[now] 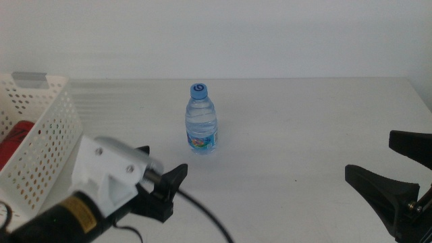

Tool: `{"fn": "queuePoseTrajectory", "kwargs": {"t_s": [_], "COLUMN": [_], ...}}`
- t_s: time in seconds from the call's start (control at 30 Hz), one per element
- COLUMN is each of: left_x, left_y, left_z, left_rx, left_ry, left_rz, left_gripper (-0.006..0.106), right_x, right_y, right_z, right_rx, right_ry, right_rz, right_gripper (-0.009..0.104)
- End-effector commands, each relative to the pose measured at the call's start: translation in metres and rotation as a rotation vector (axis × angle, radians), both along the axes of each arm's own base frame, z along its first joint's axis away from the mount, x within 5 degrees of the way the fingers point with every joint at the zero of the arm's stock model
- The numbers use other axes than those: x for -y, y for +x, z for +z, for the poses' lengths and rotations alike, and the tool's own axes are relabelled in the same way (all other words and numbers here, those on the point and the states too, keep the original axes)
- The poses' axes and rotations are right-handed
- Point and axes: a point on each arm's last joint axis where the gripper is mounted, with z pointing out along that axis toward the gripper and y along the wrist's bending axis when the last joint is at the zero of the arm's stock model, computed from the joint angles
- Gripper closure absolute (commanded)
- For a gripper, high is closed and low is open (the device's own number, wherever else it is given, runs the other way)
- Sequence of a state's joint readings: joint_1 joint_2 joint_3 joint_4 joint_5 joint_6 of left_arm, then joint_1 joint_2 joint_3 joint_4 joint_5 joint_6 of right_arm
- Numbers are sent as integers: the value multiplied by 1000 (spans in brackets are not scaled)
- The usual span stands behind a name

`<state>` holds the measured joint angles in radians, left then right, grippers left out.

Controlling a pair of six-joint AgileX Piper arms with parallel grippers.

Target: Use arms to grab the bottles and put them into the dustbin to the left of the table.

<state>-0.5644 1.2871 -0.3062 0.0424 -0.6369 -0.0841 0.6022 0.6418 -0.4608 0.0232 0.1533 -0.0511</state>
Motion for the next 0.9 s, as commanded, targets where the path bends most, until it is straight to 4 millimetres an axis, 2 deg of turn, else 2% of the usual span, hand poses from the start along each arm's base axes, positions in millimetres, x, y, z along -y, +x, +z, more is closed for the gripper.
{"fn": "queuePoseTrajectory", "kwargs": {"t_s": [0.0, 0.13, 0.33, 0.47, 0.87], "left_x": [-2, -7, -5, 4, 15], "left_y": [-3, -5, 8, 25, 81], "left_z": [12, -3, -10, -15, -21], "left_rx": [164, 182, 246, 227, 218], "left_ry": [-135, -171, -231, -228, -237], "left_rz": [8, 45, 97, 114, 97], "left_gripper": [21, 21, 17, 11, 11], "right_x": [-1, -1, -1, -1, -1], "right_y": [1, 1, 1, 1, 1], "right_z": [16, 16, 16, 16, 16], "right_rx": [91, 91, 91, 91, 91], "right_ry": [54, 54, 54, 54, 54], "right_rz": [2, 2, 2, 2, 2], "right_gripper": [21, 21, 21, 21, 21]}}
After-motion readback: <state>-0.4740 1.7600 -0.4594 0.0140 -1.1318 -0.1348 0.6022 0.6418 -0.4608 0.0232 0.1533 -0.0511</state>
